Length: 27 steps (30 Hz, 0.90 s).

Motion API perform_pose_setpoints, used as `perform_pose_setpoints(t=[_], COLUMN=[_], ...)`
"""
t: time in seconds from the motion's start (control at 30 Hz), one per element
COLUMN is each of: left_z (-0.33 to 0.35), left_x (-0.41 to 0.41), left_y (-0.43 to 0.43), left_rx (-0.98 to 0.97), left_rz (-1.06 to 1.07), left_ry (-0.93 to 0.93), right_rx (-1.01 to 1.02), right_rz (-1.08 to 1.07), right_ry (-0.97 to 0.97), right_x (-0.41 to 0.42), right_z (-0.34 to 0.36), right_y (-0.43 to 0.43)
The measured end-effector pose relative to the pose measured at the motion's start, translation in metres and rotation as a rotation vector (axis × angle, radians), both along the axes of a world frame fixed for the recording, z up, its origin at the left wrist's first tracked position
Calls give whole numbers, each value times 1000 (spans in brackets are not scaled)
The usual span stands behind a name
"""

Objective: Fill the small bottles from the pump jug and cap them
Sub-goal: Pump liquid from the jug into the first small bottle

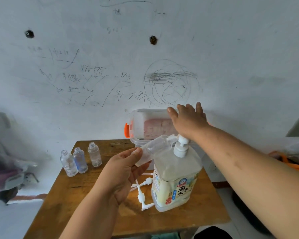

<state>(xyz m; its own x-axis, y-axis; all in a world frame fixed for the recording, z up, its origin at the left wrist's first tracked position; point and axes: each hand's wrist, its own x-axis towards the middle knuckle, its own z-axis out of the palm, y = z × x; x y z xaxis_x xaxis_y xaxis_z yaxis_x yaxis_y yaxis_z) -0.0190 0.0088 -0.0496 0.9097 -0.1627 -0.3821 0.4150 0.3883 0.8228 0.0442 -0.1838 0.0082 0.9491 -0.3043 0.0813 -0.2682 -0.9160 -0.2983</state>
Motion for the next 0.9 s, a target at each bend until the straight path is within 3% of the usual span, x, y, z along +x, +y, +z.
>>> perform_pose_setpoints(t=[0.17,0.4,0.67,0.9], left_z=[-1,-6,-2,2], left_x=[4,5,0,3], left_y=[0,0,-1,1], left_rx=[-13,-16,-26,-42], left_rz=[-1,-13,-1,-5], left_ry=[-9,22,13,-36], right_rx=[-1,-151,-34,29], right_rz=[-18,57,87,7], right_ry=[59,104,20,98], right_x=[5,24,9,14], right_z=[-9,-34,-23,-12], right_y=[0,-9,-8,-3])
